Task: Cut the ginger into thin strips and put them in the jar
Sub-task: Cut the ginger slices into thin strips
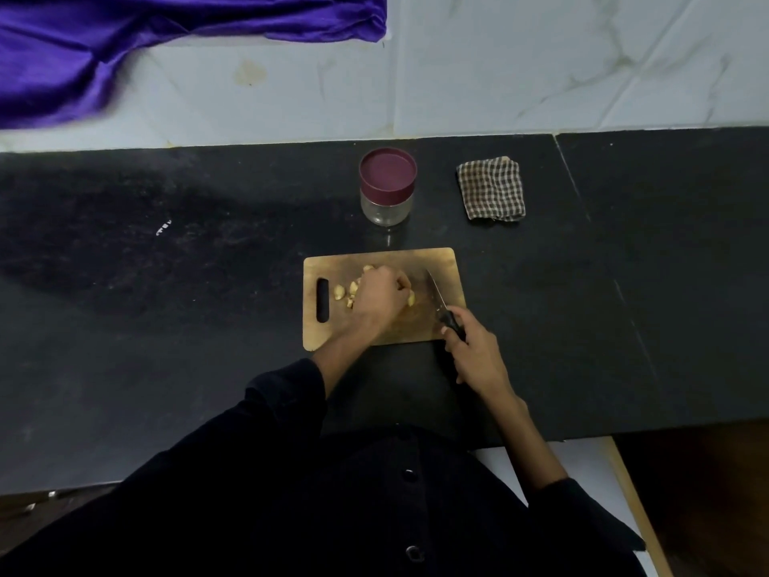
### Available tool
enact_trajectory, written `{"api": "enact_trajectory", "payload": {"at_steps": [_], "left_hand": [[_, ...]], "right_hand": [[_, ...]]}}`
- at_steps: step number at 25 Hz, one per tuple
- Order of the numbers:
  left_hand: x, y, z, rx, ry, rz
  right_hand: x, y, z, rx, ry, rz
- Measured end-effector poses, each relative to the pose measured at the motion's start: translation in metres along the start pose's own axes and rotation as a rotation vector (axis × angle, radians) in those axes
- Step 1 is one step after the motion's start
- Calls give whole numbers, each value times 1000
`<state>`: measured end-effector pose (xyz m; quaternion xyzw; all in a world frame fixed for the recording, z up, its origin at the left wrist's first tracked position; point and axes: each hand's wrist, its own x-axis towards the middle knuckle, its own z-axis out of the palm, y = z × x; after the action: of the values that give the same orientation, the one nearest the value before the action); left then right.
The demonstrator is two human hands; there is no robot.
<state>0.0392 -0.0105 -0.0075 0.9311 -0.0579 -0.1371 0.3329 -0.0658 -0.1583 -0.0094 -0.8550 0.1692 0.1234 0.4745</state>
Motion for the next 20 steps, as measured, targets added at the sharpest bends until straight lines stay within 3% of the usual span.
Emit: {"api": "enact_trajectory", "payload": {"at_steps": [3,9,13,15,20], "left_hand": [[-6,1,7,99,20,45],[-19,-12,-2,-27,104,123],[-41,-21,2,-82,76,179],[-51,-29,4,-100,100,158],[-59,-59,-10,-209,354,-25]], "right_hand": [[0,2,1,-8,-7,-2],[3,1,5,-31,-32,7],[3,3,9,-45,-33,23],[1,5,10,-54,-36,29],[1,11,12,-51,-45,53]]}}
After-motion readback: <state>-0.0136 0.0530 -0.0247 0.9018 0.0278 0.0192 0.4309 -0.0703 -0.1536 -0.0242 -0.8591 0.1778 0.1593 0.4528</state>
